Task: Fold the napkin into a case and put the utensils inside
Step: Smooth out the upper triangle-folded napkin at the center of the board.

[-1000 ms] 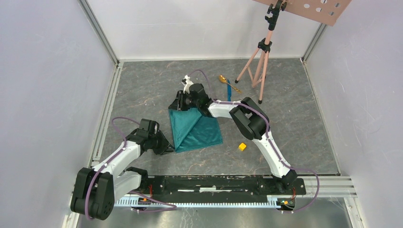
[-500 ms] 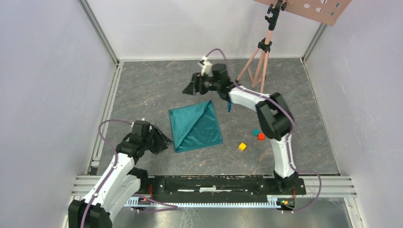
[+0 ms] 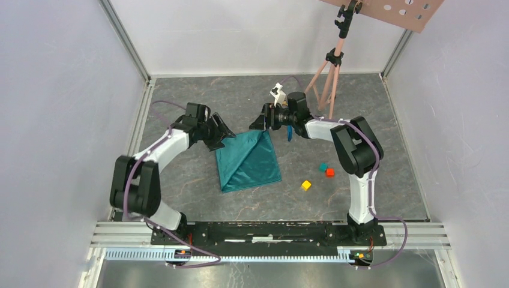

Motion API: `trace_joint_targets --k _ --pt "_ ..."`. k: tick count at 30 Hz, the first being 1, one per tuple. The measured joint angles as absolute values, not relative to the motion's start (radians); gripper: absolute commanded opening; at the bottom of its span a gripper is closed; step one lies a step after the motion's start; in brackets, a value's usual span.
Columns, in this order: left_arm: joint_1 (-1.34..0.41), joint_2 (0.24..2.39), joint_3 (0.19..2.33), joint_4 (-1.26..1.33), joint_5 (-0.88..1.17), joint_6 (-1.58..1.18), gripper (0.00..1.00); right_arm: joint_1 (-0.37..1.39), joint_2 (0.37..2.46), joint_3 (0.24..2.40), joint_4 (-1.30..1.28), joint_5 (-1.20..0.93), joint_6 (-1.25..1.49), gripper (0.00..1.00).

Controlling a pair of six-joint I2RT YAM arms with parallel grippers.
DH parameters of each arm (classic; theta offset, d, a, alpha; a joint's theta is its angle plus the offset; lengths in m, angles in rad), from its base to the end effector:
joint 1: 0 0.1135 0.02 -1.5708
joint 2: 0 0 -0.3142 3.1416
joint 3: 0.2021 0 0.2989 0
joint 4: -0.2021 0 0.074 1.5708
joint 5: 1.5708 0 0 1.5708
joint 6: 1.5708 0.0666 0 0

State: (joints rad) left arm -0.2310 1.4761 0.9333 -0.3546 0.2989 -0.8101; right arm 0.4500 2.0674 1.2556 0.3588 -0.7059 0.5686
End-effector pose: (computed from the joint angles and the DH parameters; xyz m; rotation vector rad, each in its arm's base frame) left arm 0.3439 -0.1010 0.2188 -0.6087 2.5214 -0.7893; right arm 0.4556 0.2681 0.1640 -0.3620 2.1460 1.3288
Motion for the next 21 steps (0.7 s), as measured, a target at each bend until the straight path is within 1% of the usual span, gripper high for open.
trace_joint_targets --k 3,7,13,21 --pt "-0.221 1.607 1.005 -0.334 0.314 -0.789 0.67 0.451 2.087 1.253 0.406 -0.722 0.604 0.77" --pt "-0.183 1.713 1.060 -0.326 0.325 -0.776 0.66 0.451 2.111 1.253 0.450 -0.729 0.635 0.77" --pt "-0.122 1.766 1.083 -0.322 0.329 -0.775 0.65 0.452 2.141 1.253 0.492 -0.731 0.673 0.76" --pt "-0.099 1.811 1.084 -0.317 0.342 -0.766 0.63 0.458 2.179 1.253 0.506 -0.728 0.684 0.76"
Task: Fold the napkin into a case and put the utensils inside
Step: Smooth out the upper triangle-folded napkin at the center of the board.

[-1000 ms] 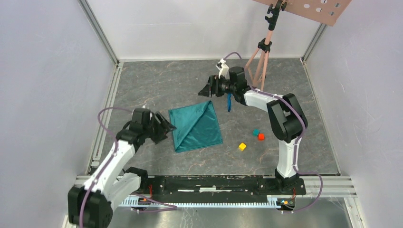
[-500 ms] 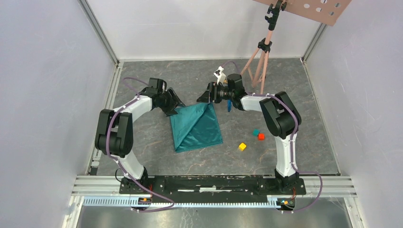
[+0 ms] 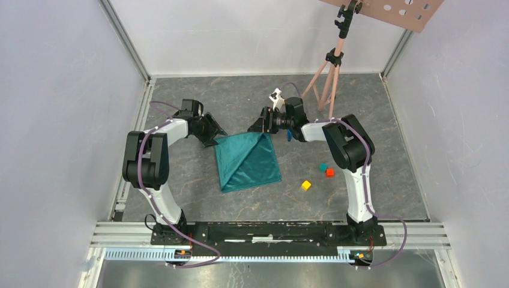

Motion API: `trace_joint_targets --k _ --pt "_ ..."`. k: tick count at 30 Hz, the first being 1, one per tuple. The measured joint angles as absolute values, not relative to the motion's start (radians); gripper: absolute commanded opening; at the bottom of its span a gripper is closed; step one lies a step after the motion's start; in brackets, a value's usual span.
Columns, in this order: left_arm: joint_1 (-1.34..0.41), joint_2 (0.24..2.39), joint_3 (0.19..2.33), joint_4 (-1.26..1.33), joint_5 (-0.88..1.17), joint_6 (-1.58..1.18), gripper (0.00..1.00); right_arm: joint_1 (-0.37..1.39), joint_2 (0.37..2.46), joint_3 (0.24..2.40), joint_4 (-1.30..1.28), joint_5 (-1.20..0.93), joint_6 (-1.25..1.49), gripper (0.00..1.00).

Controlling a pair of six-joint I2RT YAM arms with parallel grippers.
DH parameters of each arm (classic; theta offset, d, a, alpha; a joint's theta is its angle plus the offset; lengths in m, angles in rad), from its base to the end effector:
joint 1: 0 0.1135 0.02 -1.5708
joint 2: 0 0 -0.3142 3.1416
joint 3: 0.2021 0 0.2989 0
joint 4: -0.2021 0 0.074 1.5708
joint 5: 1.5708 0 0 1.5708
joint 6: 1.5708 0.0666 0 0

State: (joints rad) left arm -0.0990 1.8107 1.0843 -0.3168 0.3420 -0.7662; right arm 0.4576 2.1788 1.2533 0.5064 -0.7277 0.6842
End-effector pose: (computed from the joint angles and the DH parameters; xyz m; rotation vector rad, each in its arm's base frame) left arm 0.4180 -0.0640 0.1509 -0.7683 2.6033 -0.7321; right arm 0.4618 0.2768 0.1232 -0.2805 2.1612 1.4202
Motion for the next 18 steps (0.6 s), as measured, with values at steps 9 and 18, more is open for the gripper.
trace_joint_targets --k 9,18 --pt "-0.064 1.839 1.092 -0.319 0.351 -0.743 0.62 0.456 2.214 1.276 0.472 -0.703 0.648 0.75" --pt "-0.063 1.840 1.093 -0.320 0.350 -0.742 0.61 0.437 2.227 1.387 0.305 -0.649 0.517 0.76"
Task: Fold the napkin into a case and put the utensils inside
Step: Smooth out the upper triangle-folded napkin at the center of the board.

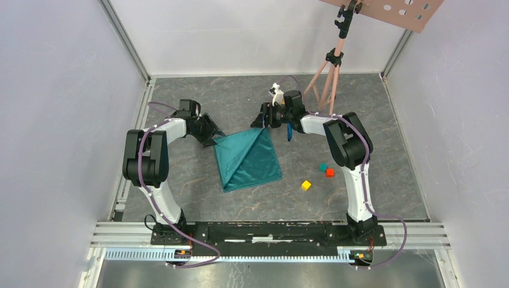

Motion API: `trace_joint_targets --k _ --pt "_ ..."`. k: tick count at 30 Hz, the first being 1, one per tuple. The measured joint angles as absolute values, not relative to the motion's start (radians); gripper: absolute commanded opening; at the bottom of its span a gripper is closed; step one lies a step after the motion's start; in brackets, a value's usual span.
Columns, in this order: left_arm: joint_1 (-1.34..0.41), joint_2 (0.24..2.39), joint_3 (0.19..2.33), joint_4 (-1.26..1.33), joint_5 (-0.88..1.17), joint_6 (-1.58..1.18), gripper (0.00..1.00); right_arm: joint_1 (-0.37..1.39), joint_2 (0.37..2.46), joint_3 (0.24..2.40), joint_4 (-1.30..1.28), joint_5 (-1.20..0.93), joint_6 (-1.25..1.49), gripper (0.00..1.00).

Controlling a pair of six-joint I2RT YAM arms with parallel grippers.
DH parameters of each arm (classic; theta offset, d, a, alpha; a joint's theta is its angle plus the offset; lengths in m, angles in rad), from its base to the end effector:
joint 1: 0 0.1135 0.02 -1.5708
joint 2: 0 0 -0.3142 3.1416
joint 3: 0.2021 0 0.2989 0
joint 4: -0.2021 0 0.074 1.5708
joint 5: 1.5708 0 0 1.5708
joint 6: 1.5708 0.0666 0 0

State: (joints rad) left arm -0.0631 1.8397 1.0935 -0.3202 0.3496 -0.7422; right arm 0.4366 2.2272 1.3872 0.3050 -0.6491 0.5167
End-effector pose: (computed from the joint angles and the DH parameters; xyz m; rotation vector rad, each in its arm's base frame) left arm 0.4229 -0.0496 0.1421 -0.7905 2.6101 -0.7178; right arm 0.4915 0.2738 0.1196 -0.3329 2.2123 1.2312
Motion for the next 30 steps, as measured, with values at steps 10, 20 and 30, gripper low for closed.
trace_joint_targets --k 10,20,30 --pt "-0.063 1.846 1.101 -0.327 0.351 -0.742 0.60 0.466 2.053 1.396 0.093 -0.486 0.383 0.79" --pt "-0.063 1.846 1.101 -0.329 0.350 -0.742 0.60 0.602 2.110 1.233 0.501 -0.667 0.663 0.78" --pt "-0.062 1.849 1.103 -0.331 0.351 -0.738 0.65 0.500 2.181 1.213 0.512 -0.683 0.653 0.79"
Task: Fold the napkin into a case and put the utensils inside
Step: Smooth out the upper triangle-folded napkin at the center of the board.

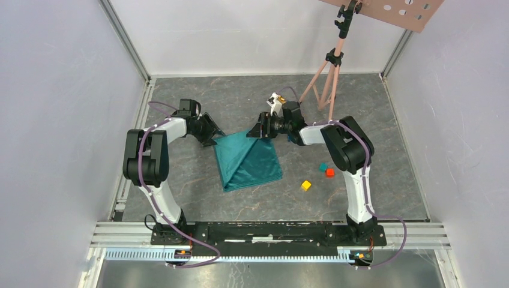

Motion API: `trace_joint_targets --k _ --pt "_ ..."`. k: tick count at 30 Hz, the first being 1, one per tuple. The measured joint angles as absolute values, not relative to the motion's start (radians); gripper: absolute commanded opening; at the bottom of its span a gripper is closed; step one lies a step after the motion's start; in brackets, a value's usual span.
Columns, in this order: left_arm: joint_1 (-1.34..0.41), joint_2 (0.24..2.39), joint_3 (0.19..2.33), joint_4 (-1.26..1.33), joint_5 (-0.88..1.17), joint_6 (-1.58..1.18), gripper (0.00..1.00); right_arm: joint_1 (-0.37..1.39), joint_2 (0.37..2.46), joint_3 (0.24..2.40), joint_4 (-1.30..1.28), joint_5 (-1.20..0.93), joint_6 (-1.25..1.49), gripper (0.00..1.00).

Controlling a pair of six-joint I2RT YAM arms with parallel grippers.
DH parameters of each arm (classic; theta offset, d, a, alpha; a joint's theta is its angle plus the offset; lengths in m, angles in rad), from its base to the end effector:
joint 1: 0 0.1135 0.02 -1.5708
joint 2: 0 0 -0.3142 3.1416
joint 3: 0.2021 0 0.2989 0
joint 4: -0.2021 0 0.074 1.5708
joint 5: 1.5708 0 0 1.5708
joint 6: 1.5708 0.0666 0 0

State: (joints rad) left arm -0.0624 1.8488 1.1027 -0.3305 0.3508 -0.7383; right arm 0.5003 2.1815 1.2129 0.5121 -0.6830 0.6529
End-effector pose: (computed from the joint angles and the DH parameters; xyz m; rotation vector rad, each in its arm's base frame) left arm 0.4245 -0.0495 0.1407 -0.7911 2.6199 -0.7150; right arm 0.4434 0.2903 0.1082 -0.3127 2.1935 1.3793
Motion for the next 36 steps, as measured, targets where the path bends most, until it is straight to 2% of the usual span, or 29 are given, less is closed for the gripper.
trace_joint_targets --k 8,13,22,27,36 --pt "-0.074 1.765 1.105 -0.407 0.322 -0.678 0.70 0.503 2.024 1.137 0.440 -0.665 0.616 0.79" --pt "-0.080 1.574 1.046 -0.411 0.365 -0.680 0.67 0.531 1.985 1.110 0.484 -0.666 0.640 0.78" --pt "-0.186 1.237 0.633 -0.307 0.479 -0.759 0.59 0.613 2.054 1.103 0.592 -0.678 0.752 0.68" --pt "-0.236 1.214 0.505 -0.266 0.500 -0.812 0.56 0.606 2.117 1.111 0.596 -0.672 0.781 0.65" --pt "-0.255 1.214 0.480 -0.230 0.478 -0.826 0.56 0.603 2.144 1.114 0.597 -0.665 0.789 0.64"
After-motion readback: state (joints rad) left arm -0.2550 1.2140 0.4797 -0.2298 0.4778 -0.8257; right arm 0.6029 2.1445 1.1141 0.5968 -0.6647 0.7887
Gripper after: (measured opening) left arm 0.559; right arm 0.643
